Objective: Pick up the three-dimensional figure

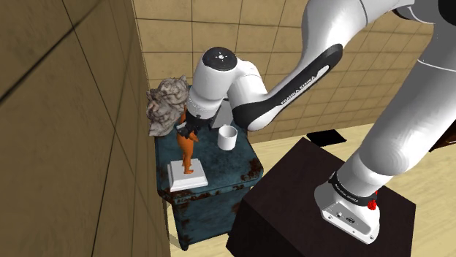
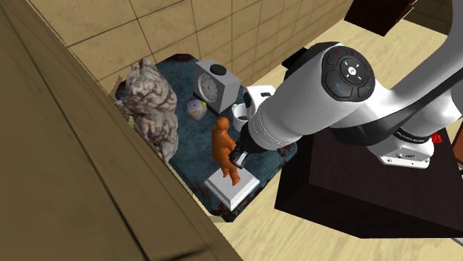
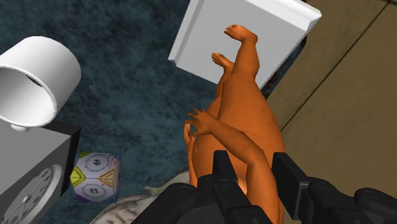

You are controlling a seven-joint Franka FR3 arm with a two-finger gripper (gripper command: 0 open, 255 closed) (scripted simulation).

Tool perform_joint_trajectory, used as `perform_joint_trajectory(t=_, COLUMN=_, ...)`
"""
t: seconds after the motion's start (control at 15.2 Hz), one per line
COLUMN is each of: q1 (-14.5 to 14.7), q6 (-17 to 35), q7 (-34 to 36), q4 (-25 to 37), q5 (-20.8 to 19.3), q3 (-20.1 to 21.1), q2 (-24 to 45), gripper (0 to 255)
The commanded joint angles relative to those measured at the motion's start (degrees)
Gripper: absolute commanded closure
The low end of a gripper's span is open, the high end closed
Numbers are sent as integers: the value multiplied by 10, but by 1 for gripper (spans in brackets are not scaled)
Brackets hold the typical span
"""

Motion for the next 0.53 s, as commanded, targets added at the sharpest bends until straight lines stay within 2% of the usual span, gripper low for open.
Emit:
perform_joint_trajectory(t=0.0, q1=-7, q6=-5, q7=-27, q4=-1, q5=35, q3=10, q2=-19, gripper=255)
perform_joint_trajectory(t=0.46, q1=-15, q6=-32, q7=-112, q4=3, q5=140, q3=25, q2=-74, gripper=255)
